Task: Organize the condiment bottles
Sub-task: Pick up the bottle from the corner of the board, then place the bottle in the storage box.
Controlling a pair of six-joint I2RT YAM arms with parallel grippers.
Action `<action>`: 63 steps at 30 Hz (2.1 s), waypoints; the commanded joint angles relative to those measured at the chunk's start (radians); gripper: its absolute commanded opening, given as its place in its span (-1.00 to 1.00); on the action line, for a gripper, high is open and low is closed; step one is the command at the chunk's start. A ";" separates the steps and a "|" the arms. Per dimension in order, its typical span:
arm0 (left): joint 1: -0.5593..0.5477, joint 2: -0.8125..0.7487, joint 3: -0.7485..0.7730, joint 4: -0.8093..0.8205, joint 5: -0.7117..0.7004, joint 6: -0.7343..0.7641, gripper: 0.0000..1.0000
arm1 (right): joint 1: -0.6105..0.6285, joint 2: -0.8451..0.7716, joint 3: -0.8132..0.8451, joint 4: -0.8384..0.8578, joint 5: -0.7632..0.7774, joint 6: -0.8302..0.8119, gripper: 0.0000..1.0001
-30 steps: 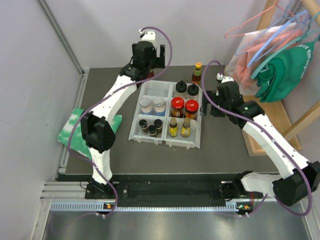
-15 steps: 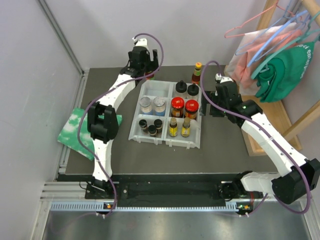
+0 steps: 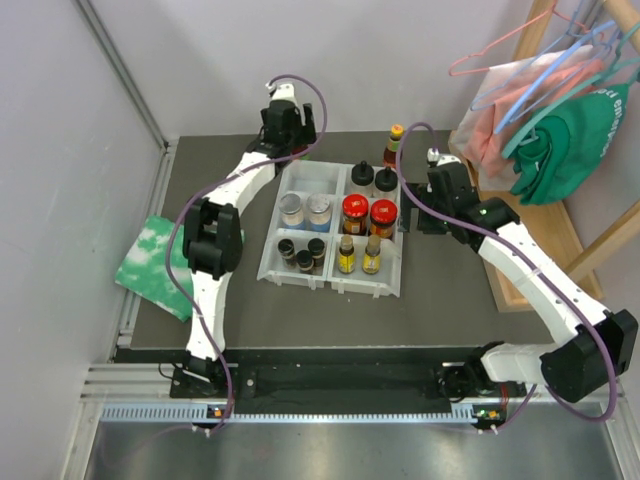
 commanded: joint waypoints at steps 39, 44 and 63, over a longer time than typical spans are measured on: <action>0.007 -0.283 -0.219 0.444 -0.047 0.074 -1.00 | 0.009 -0.013 0.015 0.015 0.023 -0.007 0.97; 0.007 -0.341 -0.232 0.446 -0.045 0.074 -1.00 | 0.008 -0.018 0.012 0.015 0.020 -0.004 0.98; -0.016 -0.532 -0.396 0.348 0.072 0.113 -1.00 | 0.009 -0.021 0.001 0.031 -0.002 0.004 0.98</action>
